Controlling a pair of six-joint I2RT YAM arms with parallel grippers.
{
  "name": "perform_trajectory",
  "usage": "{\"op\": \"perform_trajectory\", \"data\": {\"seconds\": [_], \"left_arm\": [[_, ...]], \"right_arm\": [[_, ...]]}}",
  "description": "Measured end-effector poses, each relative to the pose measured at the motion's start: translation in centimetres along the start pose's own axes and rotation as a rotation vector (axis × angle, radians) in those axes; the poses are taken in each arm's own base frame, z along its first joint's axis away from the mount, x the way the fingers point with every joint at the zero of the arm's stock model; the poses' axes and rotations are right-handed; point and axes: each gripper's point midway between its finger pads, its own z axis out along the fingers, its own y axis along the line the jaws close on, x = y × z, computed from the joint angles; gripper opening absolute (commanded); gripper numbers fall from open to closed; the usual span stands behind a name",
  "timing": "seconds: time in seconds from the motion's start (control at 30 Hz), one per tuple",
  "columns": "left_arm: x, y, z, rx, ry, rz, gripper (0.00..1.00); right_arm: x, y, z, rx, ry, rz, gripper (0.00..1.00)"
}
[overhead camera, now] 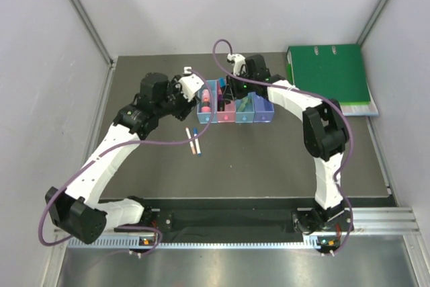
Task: Sort the stationery into containers
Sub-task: Place the pen in the storage box, then pick up the pen from the center of the board.
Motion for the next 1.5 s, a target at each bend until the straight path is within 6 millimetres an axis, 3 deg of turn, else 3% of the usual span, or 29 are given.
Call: {"op": "perform_trajectory", "data": {"seconds": [0.1,0.13,0.17,0.27,0.47,0.6,0.73,0.93,1.13,1.33,1.5], "left_arm": [[-0.1,0.0,-0.9,-0.005,-0.012,0.024,0.60],[-0.1,-0.1,-1.0,-0.005,-0.012,0.028,0.60],[0.0,-0.1,-1.1,-0.004,-0.011,0.034,0.60],[0.7,-0.4,-1.0,0.003,0.002,0.046,0.60],[1.9,-0.9,-0.7,0.021,0.027,0.062,0.61],[2.7,-1.3,-0.5,0.039,0.041,0.082,0.61],[4.8,-2.5,0.2,0.091,0.076,0.130,0.61],[7.6,-4.4,0.3,0.192,0.084,0.321,0.62],[8.6,-4.6,0.7,0.223,0.102,0.419,0.64],[10.7,-4.2,4.1,0.228,0.311,0.148,0.57],[14.8,-5.8,5.1,0.227,0.500,-0.096,0.58]], "right_arm": [[0.6,-0.3,1.0,-0.001,0.011,0.010,0.03],[0.9,-0.5,1.2,0.000,0.016,0.014,0.07],[1.1,-0.6,1.4,0.000,0.021,0.016,0.18],[1.5,-0.7,1.7,0.001,0.029,0.019,0.32],[1.3,-0.8,1.7,0.004,0.021,0.014,0.51],[1.3,-0.9,1.7,0.007,0.021,0.003,0.53],[1.3,-1.0,1.7,0.012,0.021,-0.009,0.53],[0.8,-1.1,1.1,0.030,0.018,-0.034,0.53],[-2.6,-0.5,-2.5,0.081,-0.051,-0.117,0.53],[-6.5,0.5,-7.6,0.139,-0.157,-0.196,0.53],[-8.0,0.3,-10.3,0.184,-0.207,-0.233,0.53]]}}
